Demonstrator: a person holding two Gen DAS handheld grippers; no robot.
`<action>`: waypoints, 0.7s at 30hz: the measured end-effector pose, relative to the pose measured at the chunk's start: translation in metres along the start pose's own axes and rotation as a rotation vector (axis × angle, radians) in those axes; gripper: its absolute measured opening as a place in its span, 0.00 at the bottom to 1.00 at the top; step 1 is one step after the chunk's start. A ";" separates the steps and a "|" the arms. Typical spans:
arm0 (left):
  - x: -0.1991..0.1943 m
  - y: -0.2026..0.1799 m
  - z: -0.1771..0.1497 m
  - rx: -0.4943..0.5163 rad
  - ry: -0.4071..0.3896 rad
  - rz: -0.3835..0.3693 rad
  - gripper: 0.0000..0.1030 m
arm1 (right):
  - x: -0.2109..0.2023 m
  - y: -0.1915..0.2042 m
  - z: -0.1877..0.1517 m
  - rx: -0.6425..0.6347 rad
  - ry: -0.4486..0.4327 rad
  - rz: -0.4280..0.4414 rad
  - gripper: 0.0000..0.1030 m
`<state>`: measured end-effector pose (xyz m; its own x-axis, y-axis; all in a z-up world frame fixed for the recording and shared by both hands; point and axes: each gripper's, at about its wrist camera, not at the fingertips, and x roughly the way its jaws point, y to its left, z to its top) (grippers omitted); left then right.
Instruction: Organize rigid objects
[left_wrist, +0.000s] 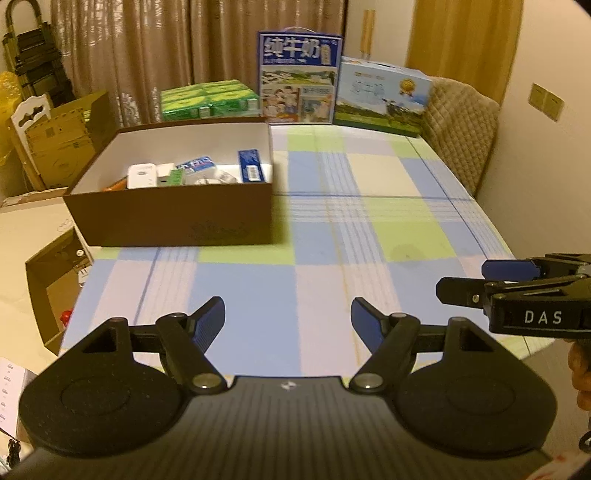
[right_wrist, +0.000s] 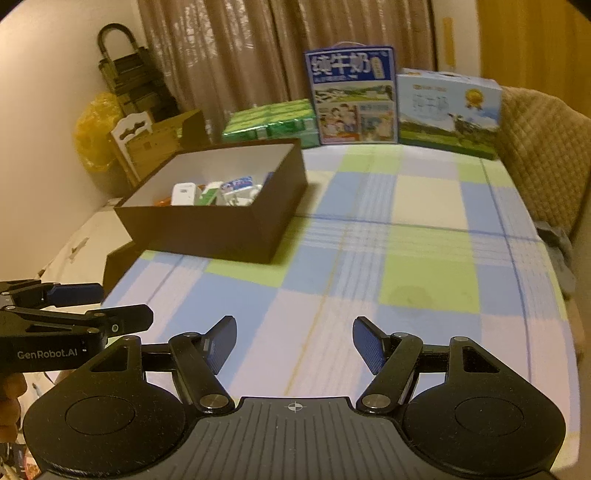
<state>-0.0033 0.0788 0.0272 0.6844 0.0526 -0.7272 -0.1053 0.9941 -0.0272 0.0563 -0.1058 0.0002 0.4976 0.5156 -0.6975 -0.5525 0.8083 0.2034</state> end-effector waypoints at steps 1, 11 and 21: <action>-0.001 -0.004 -0.002 0.005 0.004 -0.005 0.70 | -0.004 -0.002 -0.004 0.007 0.001 -0.008 0.65; -0.004 -0.035 -0.022 0.021 0.029 -0.036 0.70 | -0.035 -0.025 -0.037 0.065 0.036 -0.065 0.65; -0.004 -0.056 -0.026 0.045 0.030 -0.052 0.70 | -0.056 -0.042 -0.054 0.101 0.032 -0.101 0.65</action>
<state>-0.0192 0.0207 0.0139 0.6661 -0.0013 -0.7459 -0.0369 0.9987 -0.0347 0.0158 -0.1837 -0.0066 0.5248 0.4225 -0.7389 -0.4297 0.8809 0.1985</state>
